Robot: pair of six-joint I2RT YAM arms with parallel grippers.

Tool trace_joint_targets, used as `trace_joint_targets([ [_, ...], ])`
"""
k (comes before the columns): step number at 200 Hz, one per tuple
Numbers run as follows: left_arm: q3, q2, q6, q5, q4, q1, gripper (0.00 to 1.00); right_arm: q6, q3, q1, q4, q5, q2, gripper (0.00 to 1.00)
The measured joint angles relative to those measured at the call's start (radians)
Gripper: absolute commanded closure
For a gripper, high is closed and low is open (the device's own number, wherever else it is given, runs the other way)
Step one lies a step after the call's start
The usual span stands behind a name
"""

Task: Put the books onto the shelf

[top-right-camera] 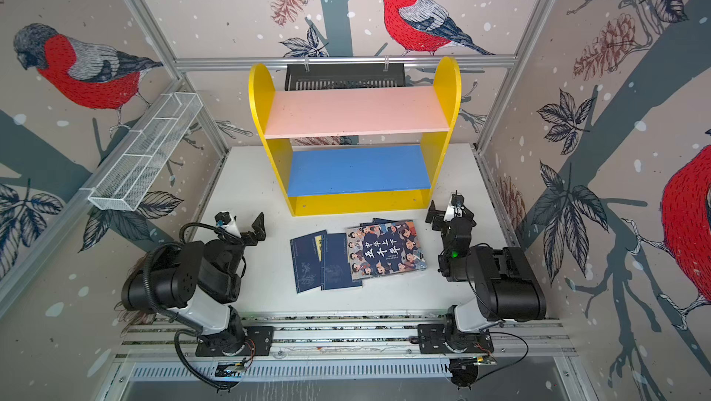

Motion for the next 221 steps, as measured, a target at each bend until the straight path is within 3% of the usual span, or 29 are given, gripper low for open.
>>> trace_joint_targets([
  [221,0.025,-0.004,0.017,0.031,0.002,-0.001,0.01,0.0,0.0,0.006,-0.001,0.004,0.0,0.0],
])
